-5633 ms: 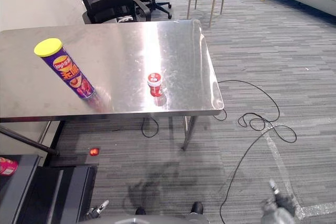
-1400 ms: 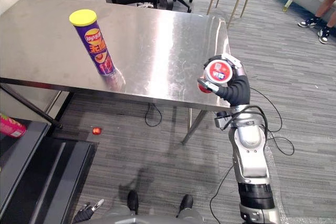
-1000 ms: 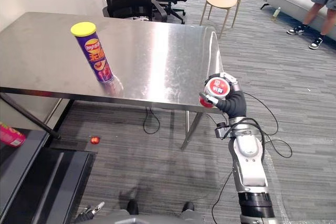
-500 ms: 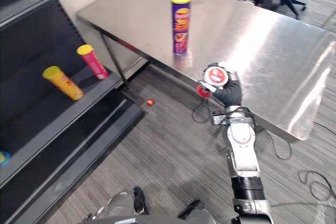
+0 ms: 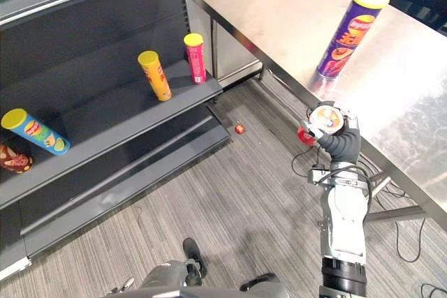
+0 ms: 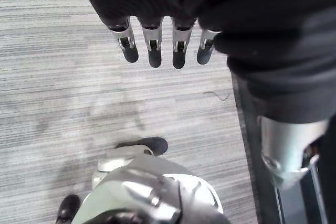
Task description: Put the gum and the chips on the shelf.
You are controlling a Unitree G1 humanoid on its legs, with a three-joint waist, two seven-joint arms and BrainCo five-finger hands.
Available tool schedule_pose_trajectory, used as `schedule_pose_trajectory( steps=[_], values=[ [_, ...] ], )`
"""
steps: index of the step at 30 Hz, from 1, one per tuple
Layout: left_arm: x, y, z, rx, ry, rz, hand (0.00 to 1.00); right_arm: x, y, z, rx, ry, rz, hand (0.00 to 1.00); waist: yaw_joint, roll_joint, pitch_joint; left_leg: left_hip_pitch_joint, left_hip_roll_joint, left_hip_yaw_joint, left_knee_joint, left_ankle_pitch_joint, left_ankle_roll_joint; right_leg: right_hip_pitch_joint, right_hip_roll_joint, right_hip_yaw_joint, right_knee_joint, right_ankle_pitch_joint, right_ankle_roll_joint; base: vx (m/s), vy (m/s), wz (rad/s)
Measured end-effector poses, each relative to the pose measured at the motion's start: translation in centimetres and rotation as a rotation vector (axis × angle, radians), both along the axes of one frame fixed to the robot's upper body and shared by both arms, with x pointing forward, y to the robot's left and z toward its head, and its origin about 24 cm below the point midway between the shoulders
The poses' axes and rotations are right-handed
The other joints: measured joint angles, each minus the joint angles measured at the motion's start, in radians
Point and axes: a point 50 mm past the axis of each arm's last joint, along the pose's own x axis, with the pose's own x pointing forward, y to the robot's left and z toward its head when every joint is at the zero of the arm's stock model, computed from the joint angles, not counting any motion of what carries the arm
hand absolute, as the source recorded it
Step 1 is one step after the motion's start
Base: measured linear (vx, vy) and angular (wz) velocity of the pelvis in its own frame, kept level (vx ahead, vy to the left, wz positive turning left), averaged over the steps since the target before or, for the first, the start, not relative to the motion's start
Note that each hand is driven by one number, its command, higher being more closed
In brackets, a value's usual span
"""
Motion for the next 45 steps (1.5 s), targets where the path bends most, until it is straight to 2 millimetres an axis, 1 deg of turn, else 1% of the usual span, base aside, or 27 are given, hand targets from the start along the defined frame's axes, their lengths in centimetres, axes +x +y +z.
schedule_pose_trajectory(
  steps=[5,9,13,15,17,18,19,20,21,22,23,24,26,27,29,30,32,34,35,36,37,38,39,40,41,42,45],
  values=[
    [0.6,0.6,0.2,0.014,-0.020,0.006,0.00,0.5,1.2,-0.8,-0.006,0.042,0.041,1.00,0.032,-0.008,0.002,0.008,-0.015,-0.018,-0.037,0.014,0.000,0.000,0.025,0.031,-0.051,0.008,0.013,0.00,-0.002,0.08],
    [0.7,0.4,0.2,0.008,-0.033,0.008,0.00,0.8,2.2,-1.0,-0.001,0.052,0.092,1.00,0.035,-0.015,0.005,0.026,-0.012,-0.024,-0.080,0.044,-0.007,0.001,0.065,0.060,-0.087,0.010,0.014,0.02,-0.055,-0.01],
    [1.6,0.0,0.4,-0.005,-0.068,0.000,0.00,2.0,3.7,-1.8,0.012,0.090,0.168,1.00,0.031,-0.030,0.013,-0.003,0.002,-0.048,-0.040,0.046,-0.004,0.008,0.083,0.060,-0.091,0.021,0.020,0.05,-0.067,0.16],
    [2.2,-0.2,0.5,-0.008,-0.095,-0.004,0.00,2.6,4.4,-1.7,0.011,0.094,0.199,1.00,0.042,-0.038,0.019,-0.032,0.022,-0.060,0.019,0.023,0.002,0.012,0.090,0.062,-0.089,0.028,0.017,0.06,-0.042,0.34],
    [2.3,-0.1,0.5,-0.016,-0.109,0.026,0.00,3.1,5.7,-1.5,0.002,0.093,0.252,1.00,0.068,-0.040,0.024,-0.049,0.038,-0.084,0.082,-0.016,0.001,0.033,0.093,0.070,-0.080,0.051,0.011,0.06,0.015,0.32],
    [2.3,-0.1,0.5,-0.017,-0.108,0.027,0.00,3.1,6.1,-1.5,-0.005,0.095,0.275,1.00,0.082,-0.037,0.025,-0.053,0.038,-0.108,0.100,-0.043,0.003,0.046,0.079,0.105,-0.042,0.069,0.003,0.06,0.086,0.54],
    [2.2,-0.1,0.5,-0.016,-0.106,0.024,0.00,3.1,6.3,-1.5,-0.008,0.095,0.288,1.00,0.083,-0.034,0.026,-0.046,0.027,-0.137,0.103,-0.057,0.010,0.046,0.062,0.167,0.005,0.089,-0.028,0.11,0.177,0.87],
    [2.4,-0.4,0.5,-0.018,-0.103,-0.006,0.00,3.0,6.2,-1.3,-0.016,0.090,0.292,1.00,0.074,-0.016,0.030,-0.024,0.013,-0.192,0.097,-0.057,0.018,-0.020,0.034,0.367,0.140,0.125,-0.146,0.13,0.190,0.89],
    [2.5,-0.4,0.5,-0.015,-0.103,-0.027,0.00,2.9,6.1,-1.4,-0.016,0.091,0.287,1.00,0.069,-0.009,0.031,-0.022,0.013,-0.220,0.098,-0.057,0.021,-0.062,0.056,0.504,0.175,0.099,-0.148,0.17,0.162,1.33],
    [3.0,-0.3,0.6,-0.005,-0.103,-0.065,0.00,2.5,6.0,-1.6,-0.018,0.100,0.292,1.00,0.050,0.005,0.037,-0.020,0.007,-0.300,0.083,-0.048,0.035,-0.114,0.151,0.745,0.176,-0.010,-0.081,0.15,0.084,1.45],
    [3.0,-0.1,0.7,0.002,-0.100,-0.080,0.00,2.1,6.0,-1.9,-0.019,0.111,0.296,1.00,0.033,-0.004,0.036,-0.002,-0.022,-0.349,0.046,-0.035,0.049,-0.138,0.200,0.856,0.173,-0.054,-0.067,0.18,0.060,1.92],
    [2.9,0.3,0.8,0.014,-0.097,-0.081,0.00,1.6,5.9,-2.2,-0.008,0.118,0.297,1.00,0.020,-0.014,0.039,0.034,-0.063,-0.396,0.006,-0.025,0.051,-0.149,0.222,0.915,0.155,-0.080,-0.051,0.16,0.040,1.55],
    [2.7,0.1,0.6,0.008,-0.086,-0.081,0.00,1.0,5.8,-2.3,-0.003,0.119,0.298,1.00,0.019,-0.018,0.040,0.080,-0.113,-0.461,-0.008,-0.028,0.051,-0.170,0.243,0.950,0.110,-0.100,-0.041,0.19,0.023,1.36],
    [2.9,-0.1,0.6,0.004,-0.087,-0.089,0.00,0.9,5.8,-2.2,-0.008,0.115,0.309,1.00,0.020,-0.018,0.041,0.094,-0.128,-0.500,-0.005,-0.039,0.060,-0.200,0.270,0.986,0.079,-0.100,-0.041,0.20,0.014,1.17],
    [3.0,-0.1,0.6,0.004,-0.089,-0.097,0.00,0.8,5.9,-2.3,-0.009,0.117,0.318,1.00,0.018,-0.010,0.040,0.100,-0.139,-0.551,-0.002,-0.041,0.050,-0.244,0.303,1.047,0.040,-0.096,-0.035,0.23,-0.026,1.14],
    [3.0,0.0,0.5,0.002,-0.078,-0.097,0.00,0.5,5.9,-2.4,0.002,0.122,0.328,1.00,0.011,-0.014,0.039,0.111,-0.161,-0.612,0.007,-0.047,0.041,-0.263,0.303,1.080,-0.001,-0.081,-0.012,0.29,-0.076,1.30],
    [2.7,-0.1,0.4,-0.003,-0.064,-0.096,0.00,0.2,5.9,-2.4,-0.001,0.122,0.333,1.00,0.006,-0.017,0.037,0.127,-0.176,-0.661,0.020,-0.050,0.035,-0.239,0.292,1.055,-0.053,-0.061,0.011,0.29,-0.115,1.15],
    [2.7,-0.2,0.3,-0.009,-0.066,-0.095,0.00,0.1,6.0,-2.2,0.000,0.110,0.336,1.00,0.002,-0.022,0.032,0.130,-0.185,-0.681,0.040,-0.062,0.016,-0.198,0.293,1.024,-0.128,-0.028,0.006,0.25,-0.137,0.97],
    [2.8,-0.4,0.3,-0.013,-0.069,-0.090,0.00,0.1,6.0,-2.2,0.008,0.108,0.339,1.00,0.001,-0.029,0.027,0.127,-0.187,-0.682,0.050,-0.076,-0.007,-0.169,0.293,0.982,-0.169,0.013,-0.002,0.17,-0.118,0.70],
    [2.8,-0.7,0.2,-0.024,-0.073,-0.078,0.00,0.2,6.0,-2.2,0.021,0.106,0.341,1.00,0.002,-0.024,0.027,0.122,-0.178,-0.684,0.055,-0.083,-0.016,-0.157,0.298,0.966,-0.188,0.013,-0.002,0.24,-0.189,0.73],
    [2.8,-1.2,0.1,-0.046,-0.080,-0.055,0.00,0.2,6.0,-2.1,0.023,0.102,0.342,1.00,-0.001,-0.012,0.018,0.098,-0.157,-0.680,0.067,-0.099,-0.044,-0.145,0.313,0.930,-0.217,0.019,-0.010,0.17,-0.170,0.62],
    [2.8,-1.4,0.1,-0.057,-0.082,-0.047,0.00,0.2,5.9,-2.3,0.025,0.107,0.338,1.00,-0.007,-0.006,0.017,0.094,-0.123,-0.636,0.059,-0.117,-0.072,-0.127,0.329,0.890,-0.243,0.026,-0.020,0.15,-0.167,0.63],
    [2.7,-1.4,0.0,-0.057,-0.080,-0.043,0.00,0.1,5.8,-2.4,0.028,0.115,0.334,1.00,-0.012,-0.006,0.017,0.095,-0.107,-0.603,0.053,-0.118,-0.076,-0.116,0.334,0.875,-0.250,0.026,-0.021,0.13,-0.151,0.70],
    [2.5,-1.4,0.0,-0.059,-0.072,-0.042,0.00,0.1,5.5,-2.6,0.036,0.123,0.324,1.00,-0.031,-0.005,0.016,0.104,-0.075,-0.524,0.031,-0.109,-0.089,-0.096,0.341,0.845,-0.256,0.026,-0.021,0.09,-0.113,0.60],
    [2.5,-1.4,0.0,-0.059,-0.069,-0.039,0.00,0.0,5.2,-2.6,0.041,0.121,0.311,1.00,-0.036,-0.006,0.016,0.119,-0.060,-0.468,0.006,-0.094,-0.101,-0.083,0.343,0.832,-0.257,0.026,-0.021,0.08,-0.081,0.56],
    [2.5,-1.4,0.0,-0.057,-0.069,-0.043,0.00,0.0,4.9,-2.5,0.042,0.116,0.295,1.00,-0.035,-0.005,0.016,0.130,-0.056,-0.426,-0.010,-0.080,-0.097,-0.076,0.343,0.825,-0.258,0.026,-0.020,0.06,-0.009,0.32],
    [2.7,-1.3,0.1,-0.046,-0.072,-0.048,0.00,0.0,4.8,-2.6,0.052,0.117,0.278,1.00,-0.034,-0.011,0.009,0.132,-0.066,-0.419,-0.012,-0.074,-0.095,-0.064,0.337,0.819,-0.277,0.028,-0.016,0.02,0.033,0.08]
  ],
)
